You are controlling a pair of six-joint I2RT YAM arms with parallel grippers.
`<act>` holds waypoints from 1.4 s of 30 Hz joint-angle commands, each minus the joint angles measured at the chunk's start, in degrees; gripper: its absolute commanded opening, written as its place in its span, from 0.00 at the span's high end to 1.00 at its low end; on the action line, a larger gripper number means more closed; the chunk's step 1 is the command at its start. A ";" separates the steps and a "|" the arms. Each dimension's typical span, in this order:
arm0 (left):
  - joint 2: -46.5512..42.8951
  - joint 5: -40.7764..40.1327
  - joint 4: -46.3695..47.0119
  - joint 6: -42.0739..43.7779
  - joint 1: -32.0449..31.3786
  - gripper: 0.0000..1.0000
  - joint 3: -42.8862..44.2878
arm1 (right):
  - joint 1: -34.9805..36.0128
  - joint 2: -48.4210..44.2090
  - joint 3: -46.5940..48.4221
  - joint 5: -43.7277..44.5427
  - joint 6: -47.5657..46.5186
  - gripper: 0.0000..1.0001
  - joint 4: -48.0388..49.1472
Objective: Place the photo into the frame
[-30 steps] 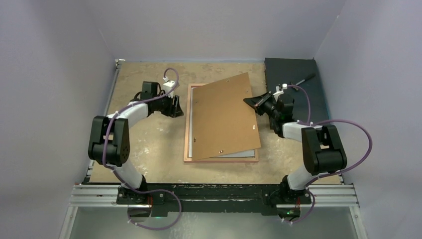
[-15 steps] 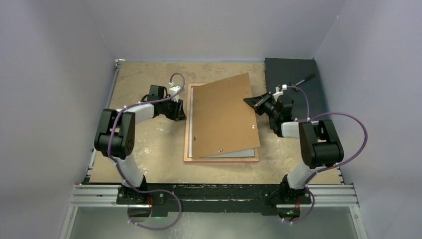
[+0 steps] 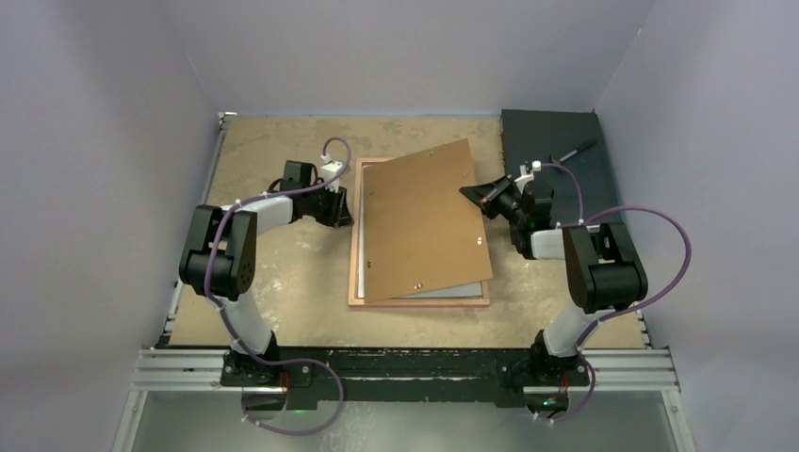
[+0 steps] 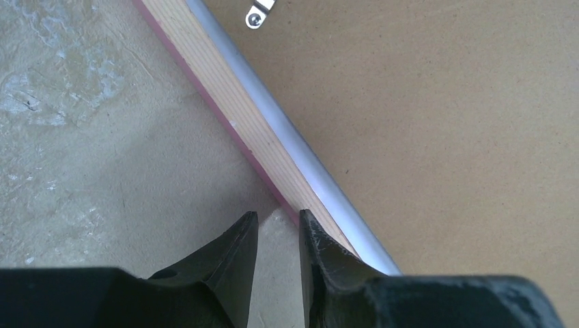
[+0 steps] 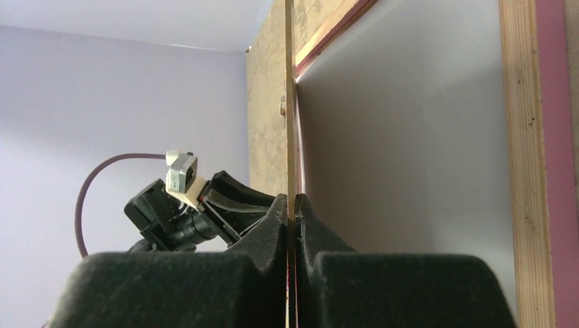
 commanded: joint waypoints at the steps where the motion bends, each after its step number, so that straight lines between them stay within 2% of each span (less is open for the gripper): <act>1: 1.53 -1.01 0.73 0.30 -0.80 0.74 -0.17 | -0.20 -1.92 0.05 1.85 0.93 1.00 4.15; 8: 1.28 -0.74 0.44 0.62 -1.12 0.78 -0.34 | -0.20 -3.42 -1.39 6.10 -0.39 1.00 5.01; 24: 0.63 -0.65 -0.45 2.01 -1.43 0.81 -0.88 | 1.46 -1.60 -2.31 4.39 1.97 1.00 8.57; 37: 0.29 -0.56 -0.95 3.01 -1.63 0.83 -1.47 | 5.10 -0.94 -2.15 7.52 0.89 1.00 8.12; 42: 0.22 -0.39 -0.98 3.06 -1.63 0.83 -1.50 | 6.71 -0.87 -1.04 8.39 -2.88 1.00 5.47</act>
